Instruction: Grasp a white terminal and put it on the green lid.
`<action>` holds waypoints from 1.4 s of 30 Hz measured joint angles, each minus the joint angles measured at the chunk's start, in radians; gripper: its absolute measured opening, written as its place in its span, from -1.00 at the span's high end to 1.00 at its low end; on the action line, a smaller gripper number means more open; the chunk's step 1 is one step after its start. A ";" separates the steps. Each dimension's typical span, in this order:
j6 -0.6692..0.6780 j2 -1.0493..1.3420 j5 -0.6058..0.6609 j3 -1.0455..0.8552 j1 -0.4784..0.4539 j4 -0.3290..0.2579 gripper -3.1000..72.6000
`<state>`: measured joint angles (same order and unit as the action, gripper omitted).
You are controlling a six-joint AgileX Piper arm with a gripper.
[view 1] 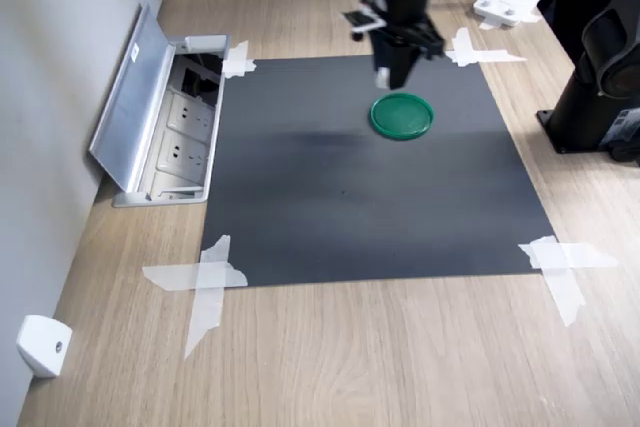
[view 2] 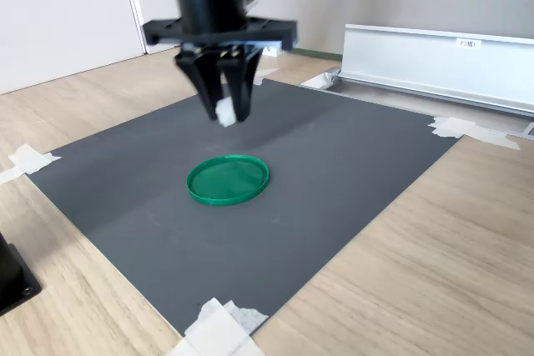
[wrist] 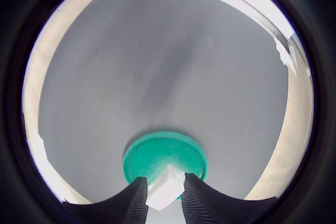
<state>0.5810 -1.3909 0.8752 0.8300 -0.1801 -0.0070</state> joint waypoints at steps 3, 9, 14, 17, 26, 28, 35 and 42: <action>-0.002 0.022 -0.041 -0.069 0.000 0.007 0.27; -0.002 0.019 -0.137 -0.117 0.000 0.017 0.27; -0.004 -0.024 -0.164 -0.120 0.000 0.015 0.27; -0.014 -0.056 -0.174 -0.120 0.000 0.013 0.27; -0.032 -0.075 -0.178 -0.120 0.000 0.013 0.27; -0.032 -0.076 -0.178 -0.120 0.000 0.013 0.27; -0.032 -0.076 -0.177 -0.120 0.000 0.022 -0.01; -0.103 -0.048 -0.181 -0.120 0.000 0.068 -0.59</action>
<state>0.4782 -1.4389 0.6947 0.7100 -0.1801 0.0609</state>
